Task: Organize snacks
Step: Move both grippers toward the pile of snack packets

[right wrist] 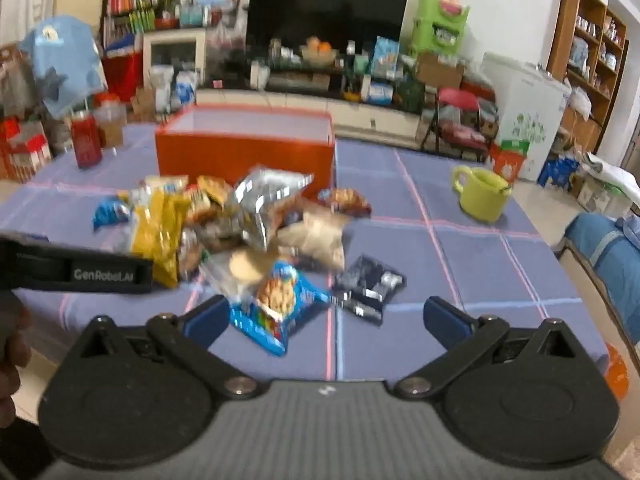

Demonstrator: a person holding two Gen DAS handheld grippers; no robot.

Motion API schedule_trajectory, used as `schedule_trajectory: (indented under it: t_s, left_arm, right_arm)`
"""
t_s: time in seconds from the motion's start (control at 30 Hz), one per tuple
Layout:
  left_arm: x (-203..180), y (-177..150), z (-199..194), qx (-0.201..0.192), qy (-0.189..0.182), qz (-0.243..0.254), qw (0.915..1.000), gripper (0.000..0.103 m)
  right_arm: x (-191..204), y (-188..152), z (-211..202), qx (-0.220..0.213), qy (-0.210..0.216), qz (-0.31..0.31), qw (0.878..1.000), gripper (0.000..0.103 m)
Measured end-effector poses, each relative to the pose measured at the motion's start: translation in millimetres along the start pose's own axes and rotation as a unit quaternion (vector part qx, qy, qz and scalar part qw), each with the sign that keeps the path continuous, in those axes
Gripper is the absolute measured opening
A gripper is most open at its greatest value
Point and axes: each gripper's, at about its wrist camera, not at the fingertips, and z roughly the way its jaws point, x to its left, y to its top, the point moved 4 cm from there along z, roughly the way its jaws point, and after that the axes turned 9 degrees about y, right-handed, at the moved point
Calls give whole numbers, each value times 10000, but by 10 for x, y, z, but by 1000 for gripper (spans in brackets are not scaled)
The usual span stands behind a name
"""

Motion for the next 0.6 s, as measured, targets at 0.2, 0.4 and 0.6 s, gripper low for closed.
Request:
schedule_trajectory:
  t_s: [0.2,0.4,0.6]
  left_arm:
    - [436,301,-86,-530,90,-440,9976,97]
    - [616,638,53,-663,201,-548,9961,97]
    - [699,587,515,-360,-27,-862,9956,97]
  right_arm:
    - [-258,206,-630,-2257,-59,-357,9735,102]
    - [-652,421,-372,-2044,-348,-481,9771,102]
    - [-1107,545,-96,-1688,-579,368,9833,102]
